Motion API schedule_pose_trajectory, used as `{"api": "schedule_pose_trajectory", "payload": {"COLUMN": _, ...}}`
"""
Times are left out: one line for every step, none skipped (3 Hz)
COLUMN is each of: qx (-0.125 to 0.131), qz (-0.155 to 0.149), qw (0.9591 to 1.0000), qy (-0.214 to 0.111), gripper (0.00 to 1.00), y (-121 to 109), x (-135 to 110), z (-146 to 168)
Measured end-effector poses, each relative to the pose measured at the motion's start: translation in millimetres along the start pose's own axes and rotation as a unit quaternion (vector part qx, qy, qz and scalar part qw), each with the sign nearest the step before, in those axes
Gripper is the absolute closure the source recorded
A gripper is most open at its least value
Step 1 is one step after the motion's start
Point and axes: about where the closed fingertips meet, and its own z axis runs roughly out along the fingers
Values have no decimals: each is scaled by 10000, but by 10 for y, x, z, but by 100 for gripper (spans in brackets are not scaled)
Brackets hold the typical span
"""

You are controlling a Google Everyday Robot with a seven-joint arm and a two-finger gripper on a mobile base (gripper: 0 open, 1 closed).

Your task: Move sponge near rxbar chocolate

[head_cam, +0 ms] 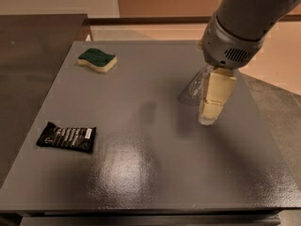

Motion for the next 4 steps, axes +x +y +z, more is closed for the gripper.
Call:
{"api": "schedule_pose_trajectory", "payload": {"qx": -7, "qz": 82, "qw": 9999, "qy": -128, "gripper": 0, "y": -36, "x": -413, "z": 256}}
{"api": "schedule_pose_trajectory", "payload": {"qx": 92, "qz": 412, "qw": 9985, "qy": -353, "gripper": 0, "y": -226, "x": -782, "z": 453}}
{"api": "schedule_pose_trajectory", "payload": {"qx": 187, "qz": 884, "qw": 9941, "qy": -595, "gripper": 0, "y": -485, "x": -1064, "z": 643}}
{"api": "schedule_pose_trajectory", "payload": {"qx": 202, "qz": 1298, "qw": 9880, "qy": -817, "gripper": 0, "y": -708, "x": -1256, "z": 856}}
